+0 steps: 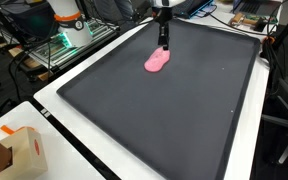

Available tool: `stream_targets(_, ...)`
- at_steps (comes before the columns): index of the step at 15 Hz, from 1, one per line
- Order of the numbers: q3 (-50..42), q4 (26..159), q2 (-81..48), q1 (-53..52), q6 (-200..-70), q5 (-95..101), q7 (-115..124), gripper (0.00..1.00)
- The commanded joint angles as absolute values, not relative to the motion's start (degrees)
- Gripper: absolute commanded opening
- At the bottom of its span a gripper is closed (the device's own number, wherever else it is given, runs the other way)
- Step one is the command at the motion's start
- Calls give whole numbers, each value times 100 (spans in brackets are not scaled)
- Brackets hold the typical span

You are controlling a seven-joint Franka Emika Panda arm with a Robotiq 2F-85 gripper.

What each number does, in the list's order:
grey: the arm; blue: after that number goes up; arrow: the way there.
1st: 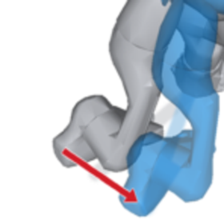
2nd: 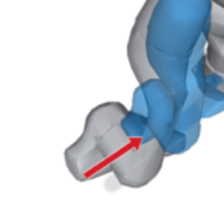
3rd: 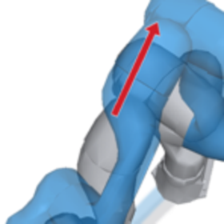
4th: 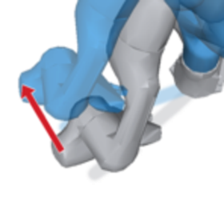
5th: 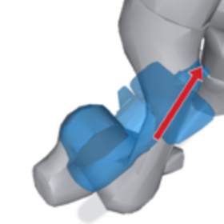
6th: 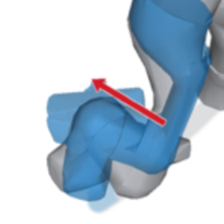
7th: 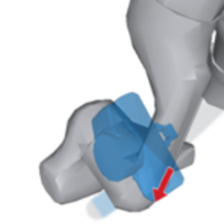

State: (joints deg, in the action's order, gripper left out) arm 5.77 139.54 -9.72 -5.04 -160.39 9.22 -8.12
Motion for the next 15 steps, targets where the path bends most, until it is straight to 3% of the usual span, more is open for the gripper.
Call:
stream_targets(1, 623, 13937, -1129, -428, -16149, 720, -1016, 6)
stream_targets(15, 561, 13989, -844, -525, -15961, 876, -774, 6)
